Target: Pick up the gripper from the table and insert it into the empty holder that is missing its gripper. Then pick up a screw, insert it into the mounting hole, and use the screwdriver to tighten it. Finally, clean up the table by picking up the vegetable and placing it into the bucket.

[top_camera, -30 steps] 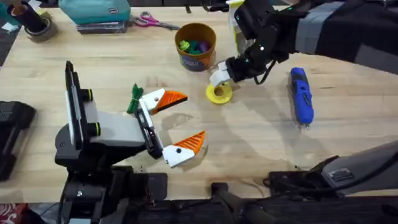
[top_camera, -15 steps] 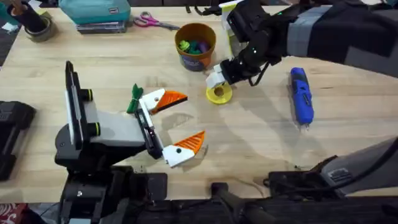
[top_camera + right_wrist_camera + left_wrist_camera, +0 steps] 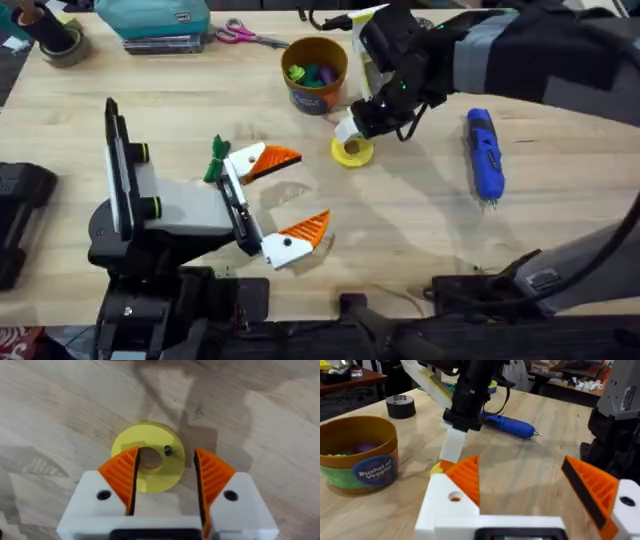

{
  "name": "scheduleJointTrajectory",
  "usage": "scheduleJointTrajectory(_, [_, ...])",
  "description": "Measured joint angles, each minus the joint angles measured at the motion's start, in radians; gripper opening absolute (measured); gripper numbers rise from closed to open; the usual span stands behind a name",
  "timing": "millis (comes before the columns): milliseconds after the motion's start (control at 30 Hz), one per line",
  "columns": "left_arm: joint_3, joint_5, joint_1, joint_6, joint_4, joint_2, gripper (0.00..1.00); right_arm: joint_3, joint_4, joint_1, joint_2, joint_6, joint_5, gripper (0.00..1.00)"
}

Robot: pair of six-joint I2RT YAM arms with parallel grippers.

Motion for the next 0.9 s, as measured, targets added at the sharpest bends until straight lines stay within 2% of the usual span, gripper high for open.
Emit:
scheduleJointTrajectory(200, [0.0,0.0,0.0,0.0,0.0,0.0,0.987,0.0,0.007,0.0,0.0,0.0,0.0,0.548])
scheduleJointTrajectory(600, [0.0,0.0,0.0,0.0,0.0,0.0,0.985,0.0,0.007,0.0,0.0,0.001,0.0,0.263])
scheduleJointTrajectory(900, [0.0,0.0,0.0,0.0,0.0,0.0,0.985,0.0,0.018,0.0,0.004,0.0,0.0,0.286])
